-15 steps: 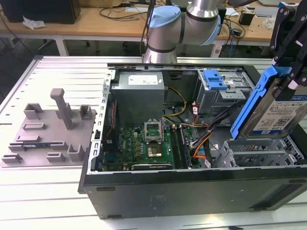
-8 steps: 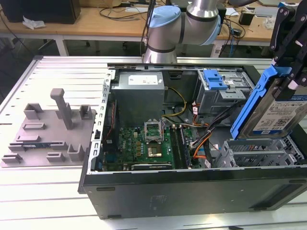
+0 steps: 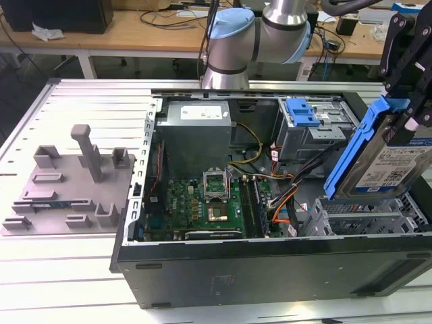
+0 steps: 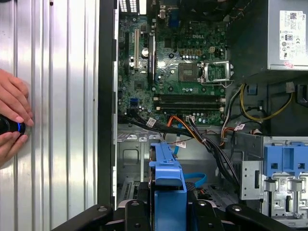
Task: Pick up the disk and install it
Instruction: 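Insert the disk into the insertion slot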
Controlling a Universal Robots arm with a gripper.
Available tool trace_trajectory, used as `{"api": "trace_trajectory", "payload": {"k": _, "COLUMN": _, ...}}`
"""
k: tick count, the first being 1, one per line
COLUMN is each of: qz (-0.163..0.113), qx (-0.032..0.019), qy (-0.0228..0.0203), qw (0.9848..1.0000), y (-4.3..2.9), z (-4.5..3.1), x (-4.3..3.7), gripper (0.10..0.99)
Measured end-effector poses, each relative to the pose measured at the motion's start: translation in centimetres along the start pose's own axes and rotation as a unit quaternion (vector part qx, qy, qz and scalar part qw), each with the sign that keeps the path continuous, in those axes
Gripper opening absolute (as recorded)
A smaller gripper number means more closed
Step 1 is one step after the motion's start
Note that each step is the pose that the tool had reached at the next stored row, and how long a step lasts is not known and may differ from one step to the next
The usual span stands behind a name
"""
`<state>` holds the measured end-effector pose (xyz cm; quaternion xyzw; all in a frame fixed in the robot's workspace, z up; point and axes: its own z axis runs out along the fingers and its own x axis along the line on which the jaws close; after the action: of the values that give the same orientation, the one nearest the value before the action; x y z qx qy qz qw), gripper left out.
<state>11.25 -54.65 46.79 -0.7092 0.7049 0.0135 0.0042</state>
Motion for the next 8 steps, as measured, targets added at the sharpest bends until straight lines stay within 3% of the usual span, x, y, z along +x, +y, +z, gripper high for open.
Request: {"api": "trace_trajectory", "payload": {"k": 8, "qz": 0.0, "qx": 0.0, "qy": 0.0, "qw": 1.0, "y": -0.09, "z": 0.4, "x": 0.24, "gripper": 0.365}}
